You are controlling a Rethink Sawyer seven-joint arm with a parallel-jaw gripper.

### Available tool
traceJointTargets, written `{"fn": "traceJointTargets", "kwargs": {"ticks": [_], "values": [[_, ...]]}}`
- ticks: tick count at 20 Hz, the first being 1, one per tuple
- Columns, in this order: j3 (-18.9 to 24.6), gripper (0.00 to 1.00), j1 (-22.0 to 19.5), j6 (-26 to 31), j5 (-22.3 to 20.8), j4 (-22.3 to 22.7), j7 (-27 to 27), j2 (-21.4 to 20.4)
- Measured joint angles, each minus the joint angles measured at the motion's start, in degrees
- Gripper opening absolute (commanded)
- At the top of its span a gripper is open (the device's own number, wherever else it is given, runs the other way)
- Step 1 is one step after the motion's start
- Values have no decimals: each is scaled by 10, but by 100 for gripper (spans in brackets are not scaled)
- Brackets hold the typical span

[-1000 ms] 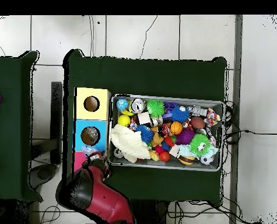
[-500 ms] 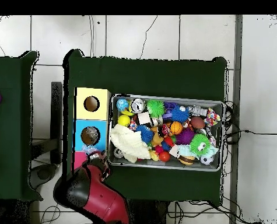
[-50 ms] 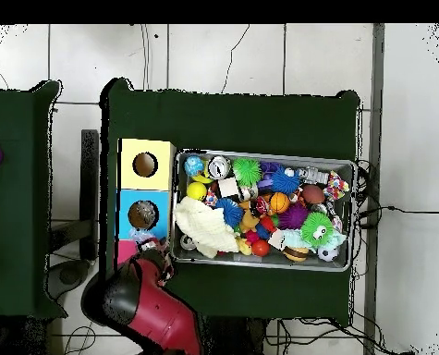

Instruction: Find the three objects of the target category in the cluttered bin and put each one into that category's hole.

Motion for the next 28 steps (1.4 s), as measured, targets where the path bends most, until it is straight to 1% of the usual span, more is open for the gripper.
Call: {"fn": "traceJointTargets", "kwargs": {"ticks": [4,8,19,23,28], "values": [[-18,0,12,24,4,-15,0,10],[-28,0,18,36,6,-27,0,16],[-53,0,29,39,13,-82,0,20],[-62,0,36,44,14,-94,0,20],[-64,0,38,45,18,-103,0,20]]}}
